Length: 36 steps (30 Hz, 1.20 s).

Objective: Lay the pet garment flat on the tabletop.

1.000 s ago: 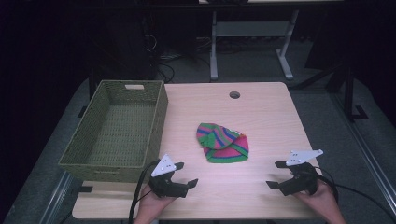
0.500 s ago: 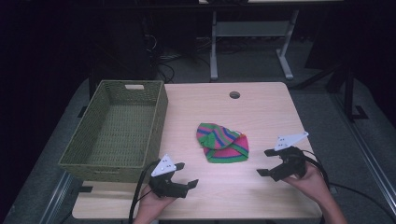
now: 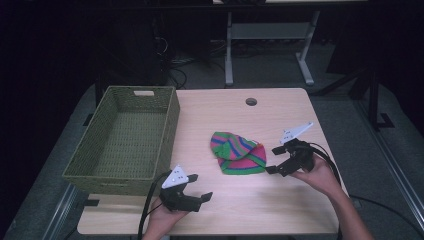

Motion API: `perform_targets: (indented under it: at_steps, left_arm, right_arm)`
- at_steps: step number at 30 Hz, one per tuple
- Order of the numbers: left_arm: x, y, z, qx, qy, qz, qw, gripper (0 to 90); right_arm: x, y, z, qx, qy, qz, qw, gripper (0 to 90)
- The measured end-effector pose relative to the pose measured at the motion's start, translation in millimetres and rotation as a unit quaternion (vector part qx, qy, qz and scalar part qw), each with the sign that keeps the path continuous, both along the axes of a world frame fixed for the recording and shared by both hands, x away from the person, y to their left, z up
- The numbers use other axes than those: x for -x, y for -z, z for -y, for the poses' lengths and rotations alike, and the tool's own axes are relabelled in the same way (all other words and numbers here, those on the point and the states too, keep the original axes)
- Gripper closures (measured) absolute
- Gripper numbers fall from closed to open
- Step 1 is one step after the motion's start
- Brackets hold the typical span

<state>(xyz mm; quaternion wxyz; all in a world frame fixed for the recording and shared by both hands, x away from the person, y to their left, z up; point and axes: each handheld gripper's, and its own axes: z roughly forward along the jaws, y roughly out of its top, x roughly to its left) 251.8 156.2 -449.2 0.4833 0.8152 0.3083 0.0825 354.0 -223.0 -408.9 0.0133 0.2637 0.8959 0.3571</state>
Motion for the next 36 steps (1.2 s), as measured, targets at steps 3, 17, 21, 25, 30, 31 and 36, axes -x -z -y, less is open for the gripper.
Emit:
perform_targets:
  at_steps: [3, 17, 21, 25, 30, 31, 36]
  left_arm:
    - [-0.4, 0.1, -0.7, 0.004, -0.001, 0.002, 1.0000, 18.3]
    - [0.9, -1.5, -1.8, 0.009, -0.009, 0.007, 0.9999, 18.4]
    - [1.1, -2.8, -2.0, 0.014, -0.012, 0.007, 0.9998, 18.3]
    - [0.5, -1.9, -1.4, 0.011, -0.009, 0.006, 0.9999, 18.3]
    - [-0.4, -0.5, -0.6, 0.008, -0.002, 0.001, 1.0000, 17.9]
    - [-0.5, -0.4, -0.2, 0.007, -0.001, 0.002, 1.0000, 17.9]
    - [-2.8, -0.1, 1.0, 0.007, -0.009, -0.001, 0.9999, 17.9]
  right_arm:
    - [-6.5, -2.5, -3.1, 0.001, -0.003, -0.005, 1.0000, 16.6]
    - [-29.0, -5.9, -23.0, 0.000, -0.018, -0.020, 0.9997, 16.9]
    - [-33.3, -6.0, -29.7, 0.003, -0.023, -0.020, 0.9995, 17.6]
    - [-36.4, -6.7, -32.6, 0.005, -0.022, -0.018, 0.9996, 21.1]
    - [-40.3, -8.5, -32.4, -0.007, -0.021, -0.023, 0.9995, 20.5]
    - [-42.3, -9.4, -33.8, 0.001, -0.020, -0.021, 0.9996, 20.1]
    - [-47.4, -9.9, -37.9, -0.010, -0.013, -0.019, 0.9997, 19.9]
